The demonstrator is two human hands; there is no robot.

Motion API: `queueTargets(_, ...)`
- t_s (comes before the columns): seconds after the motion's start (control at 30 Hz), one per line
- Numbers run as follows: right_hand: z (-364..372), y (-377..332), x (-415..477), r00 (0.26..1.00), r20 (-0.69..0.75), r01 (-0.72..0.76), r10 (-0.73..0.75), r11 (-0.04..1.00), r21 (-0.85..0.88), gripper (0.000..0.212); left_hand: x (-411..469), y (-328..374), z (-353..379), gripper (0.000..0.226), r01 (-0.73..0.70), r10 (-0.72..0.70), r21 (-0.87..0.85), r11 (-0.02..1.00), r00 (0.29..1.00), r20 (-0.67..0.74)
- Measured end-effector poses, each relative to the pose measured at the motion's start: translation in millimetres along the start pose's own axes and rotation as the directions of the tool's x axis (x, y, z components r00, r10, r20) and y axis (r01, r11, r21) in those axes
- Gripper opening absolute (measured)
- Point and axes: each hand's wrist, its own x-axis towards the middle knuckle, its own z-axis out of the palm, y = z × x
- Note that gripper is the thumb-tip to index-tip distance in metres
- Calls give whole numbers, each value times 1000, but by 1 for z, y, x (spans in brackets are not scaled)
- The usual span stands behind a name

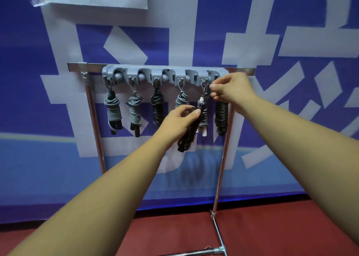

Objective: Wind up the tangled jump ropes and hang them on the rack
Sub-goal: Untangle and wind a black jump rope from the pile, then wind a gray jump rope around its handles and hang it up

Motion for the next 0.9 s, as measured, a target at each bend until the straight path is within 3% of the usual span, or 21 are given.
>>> queueTargets(0.17, 8, 3, 45, 996, -50, 62, -74, 977, -206, 12, 45, -9, 10, 35, -13, 14, 32, 999, 998, -53)
queueTargets(0.33, 13, 14, 81, 984, -140, 62, -115, 940, -336, 30, 74, -10, 17, 53, 30, -29, 22, 999, 998, -55)
queueTargets(0.63, 20, 28, 82, 988, -84, 78, -129, 888, -454, 35, 90, -25, 23, 36, 178, -178, 20, 984, 984, -11)
queueTargets(0.8, 15, 38, 43, 975, -46, 151, -218, 802, -578, 22, 69, -30, 17, 74, 163, -160, 63, 985, 986, -42)
queueTargets(0.9, 18, 62, 1, 972, 15, 194, -233, 769, -609, 24, 43, -37, 10, 42, 165, -166, 143, 976, 986, -7)
